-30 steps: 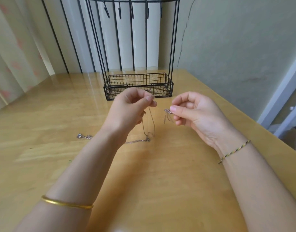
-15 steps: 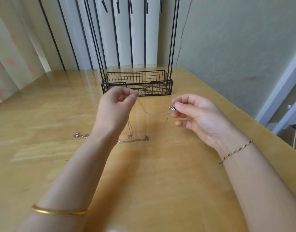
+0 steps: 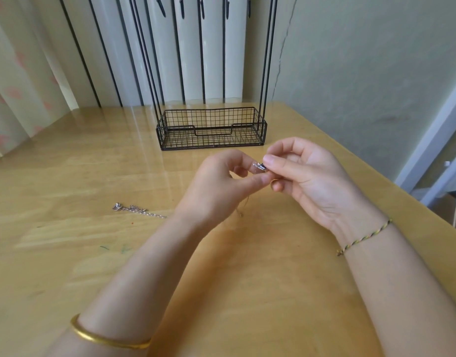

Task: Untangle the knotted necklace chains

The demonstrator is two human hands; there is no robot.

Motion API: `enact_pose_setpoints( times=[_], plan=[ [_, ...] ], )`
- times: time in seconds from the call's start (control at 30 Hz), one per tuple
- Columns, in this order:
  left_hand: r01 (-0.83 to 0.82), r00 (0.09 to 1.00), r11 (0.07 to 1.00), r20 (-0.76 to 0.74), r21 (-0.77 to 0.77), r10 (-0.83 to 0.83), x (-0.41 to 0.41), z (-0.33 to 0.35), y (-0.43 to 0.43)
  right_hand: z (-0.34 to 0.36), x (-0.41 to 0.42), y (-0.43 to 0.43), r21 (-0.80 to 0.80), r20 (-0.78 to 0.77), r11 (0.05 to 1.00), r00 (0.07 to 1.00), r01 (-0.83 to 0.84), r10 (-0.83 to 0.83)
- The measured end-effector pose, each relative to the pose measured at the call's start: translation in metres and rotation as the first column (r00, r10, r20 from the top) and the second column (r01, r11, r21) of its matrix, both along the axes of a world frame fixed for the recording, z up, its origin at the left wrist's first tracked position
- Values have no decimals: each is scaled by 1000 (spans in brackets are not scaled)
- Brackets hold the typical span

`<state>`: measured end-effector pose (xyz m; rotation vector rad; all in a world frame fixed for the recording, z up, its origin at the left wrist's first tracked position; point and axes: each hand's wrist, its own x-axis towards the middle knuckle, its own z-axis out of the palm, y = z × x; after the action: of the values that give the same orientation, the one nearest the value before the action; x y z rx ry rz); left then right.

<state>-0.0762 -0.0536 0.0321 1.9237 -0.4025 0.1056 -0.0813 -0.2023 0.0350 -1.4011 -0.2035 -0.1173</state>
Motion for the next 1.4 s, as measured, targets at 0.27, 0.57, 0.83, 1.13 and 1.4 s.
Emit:
enact_pose_setpoints(
  times=[0.27,0.57,0.83,1.13,1.4],
  plan=[
    [-97,994,995,60,36,94,3,-1,7,1,-1,-2,-61,67,996,996,58,-54],
    [-71,995,993,-72,-90,65,5,2,15,0,0,-2,-74,142,988,982,134,-122],
    [-59,991,994,-126,-94,47,6,3,22,-1,2,-4,-90,146,972,968,217,-202],
    [-33,992,996,-122,-89,22,5,2,20,-2,2,-3,-64,102,983,981,171,-164],
    [49,994,996,-93,-80,-56,3,2,4,-2,0,-1,-93,106,990,990,107,-97]
  ],
)
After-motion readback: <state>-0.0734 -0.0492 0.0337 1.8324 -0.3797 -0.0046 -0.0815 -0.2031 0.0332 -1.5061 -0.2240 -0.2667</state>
